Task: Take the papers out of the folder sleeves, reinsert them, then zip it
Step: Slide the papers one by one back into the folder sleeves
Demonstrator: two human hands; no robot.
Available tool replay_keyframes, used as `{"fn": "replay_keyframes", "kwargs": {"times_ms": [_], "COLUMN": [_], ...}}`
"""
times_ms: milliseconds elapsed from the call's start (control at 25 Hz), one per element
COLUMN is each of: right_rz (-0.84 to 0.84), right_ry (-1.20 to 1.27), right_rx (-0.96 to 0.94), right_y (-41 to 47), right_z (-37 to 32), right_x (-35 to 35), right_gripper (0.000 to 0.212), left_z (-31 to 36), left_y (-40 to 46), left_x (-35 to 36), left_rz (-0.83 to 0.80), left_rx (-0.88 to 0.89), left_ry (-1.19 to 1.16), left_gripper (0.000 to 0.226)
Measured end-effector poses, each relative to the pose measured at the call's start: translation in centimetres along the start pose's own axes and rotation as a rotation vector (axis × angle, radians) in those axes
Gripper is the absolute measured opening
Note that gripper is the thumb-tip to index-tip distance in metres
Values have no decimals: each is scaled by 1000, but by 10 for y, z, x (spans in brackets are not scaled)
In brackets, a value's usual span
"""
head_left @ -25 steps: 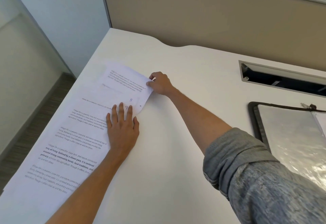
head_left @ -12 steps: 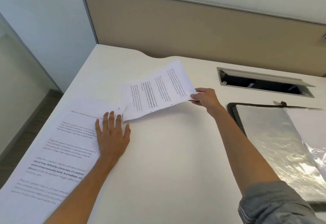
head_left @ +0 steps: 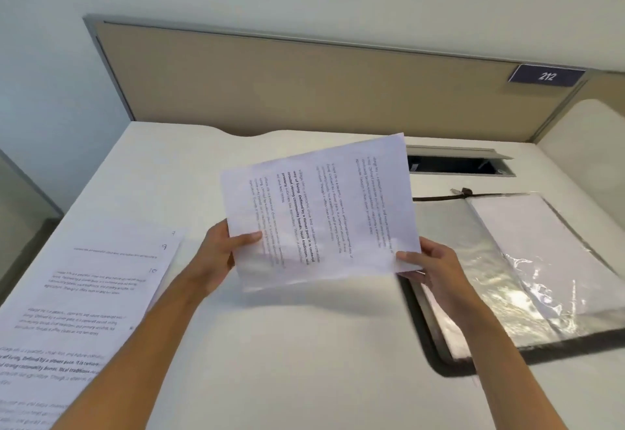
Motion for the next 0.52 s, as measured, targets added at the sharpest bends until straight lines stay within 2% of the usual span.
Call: {"fn": "replay_keyframes", "kwargs": {"times_ms": [120, 360, 440, 520], "right_rz": [-65, -31, 2, 90], "right_ry": [-90, -87, -64, -12], "right_rx": [75, 33, 11, -13], "right_y": [-19, -32, -37, -46], "right_z": [-3, -10, -10, -9], "right_x": [-34, -101, -129, -162], "right_gripper": [28, 30, 33, 32], "left_z": [4, 5, 4, -3], "left_y": [-3, 0, 2, 6], "left_x": [36, 124, 155, 181], "left_rz": [-48, -165, -164, -145], "left_rx": [0, -74, -95, -174], "left_ry": [144, 235, 187, -57], "left_gripper": [45, 37, 31, 29]}}
Point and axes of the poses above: each hand's wrist, its own y-axis towards the middle knuckle, its own x-axis out of the palm, z = x × y, the point moved 5 cm from there along y, towards the middle knuckle, and after that the axes turned 12 degrees about y, right-handed, at the moved point
